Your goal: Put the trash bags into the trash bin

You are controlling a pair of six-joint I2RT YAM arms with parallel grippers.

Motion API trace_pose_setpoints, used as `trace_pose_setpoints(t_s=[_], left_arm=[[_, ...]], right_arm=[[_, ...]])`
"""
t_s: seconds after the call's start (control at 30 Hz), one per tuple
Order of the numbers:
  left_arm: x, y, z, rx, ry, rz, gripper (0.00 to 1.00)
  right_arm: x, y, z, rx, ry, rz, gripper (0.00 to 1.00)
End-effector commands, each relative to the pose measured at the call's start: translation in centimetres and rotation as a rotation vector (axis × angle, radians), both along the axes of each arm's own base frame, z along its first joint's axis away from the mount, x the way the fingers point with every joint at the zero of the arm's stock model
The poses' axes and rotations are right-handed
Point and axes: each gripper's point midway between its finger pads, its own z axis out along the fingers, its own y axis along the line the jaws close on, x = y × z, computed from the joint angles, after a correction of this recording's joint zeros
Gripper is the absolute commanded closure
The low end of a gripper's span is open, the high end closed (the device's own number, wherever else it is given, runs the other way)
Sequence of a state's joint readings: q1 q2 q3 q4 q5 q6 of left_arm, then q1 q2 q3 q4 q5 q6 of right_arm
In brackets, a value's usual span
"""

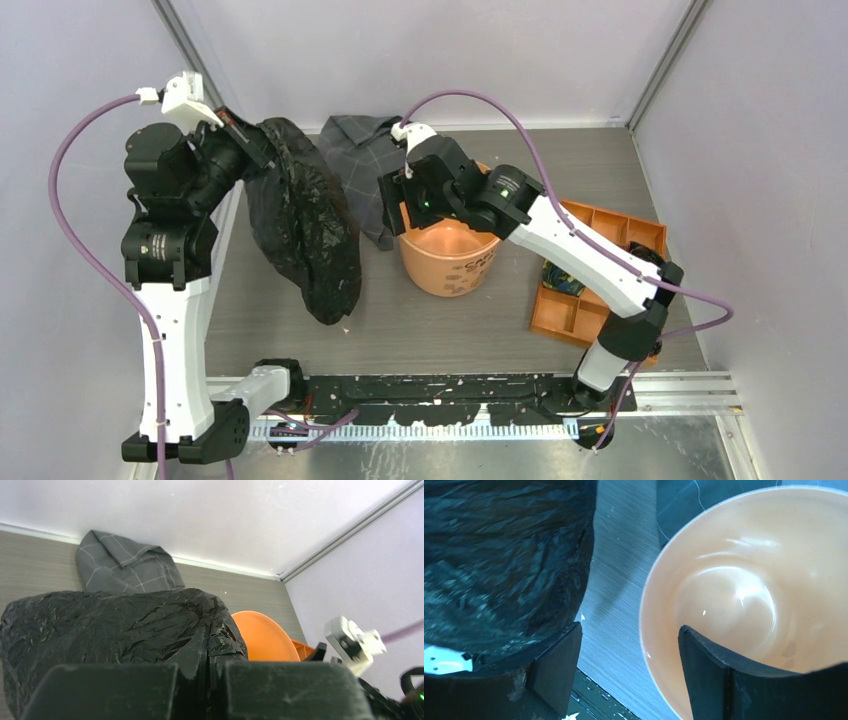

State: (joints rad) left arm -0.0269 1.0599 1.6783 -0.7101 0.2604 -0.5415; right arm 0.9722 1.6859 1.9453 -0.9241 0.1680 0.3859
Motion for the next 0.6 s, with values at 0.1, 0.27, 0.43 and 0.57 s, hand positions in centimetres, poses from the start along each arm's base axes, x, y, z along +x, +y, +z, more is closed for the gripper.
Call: trace_pose_setpoints(t_s=[0.1,0.27,0.43,0.57], left_arm=[[-0.3,-0.5,4.4,-0.018,-0.102,-0.025,0.99],[-0.5,-1.9,6.6,-0.080,-0.144,-0.099,0.99],[-1.6,-3.1,9.2,-0.120,-0.216,-0.172,1.00],[-2.5,-4.0,10.8,-0.144,-0.257,-0.237,0.99]], right_arm=[[-5.2,2.1,9.5,0.224,-0.225,0.214,0.09],[-7.5,4.8,8.3,0.167,-0.277,0.331,0.03],[-5.3,5.7,7.6,0.150,-0.287,0.207,0.03],[-4.4,6.5,8.3,0.201,-0.293,0.153,0.10]])
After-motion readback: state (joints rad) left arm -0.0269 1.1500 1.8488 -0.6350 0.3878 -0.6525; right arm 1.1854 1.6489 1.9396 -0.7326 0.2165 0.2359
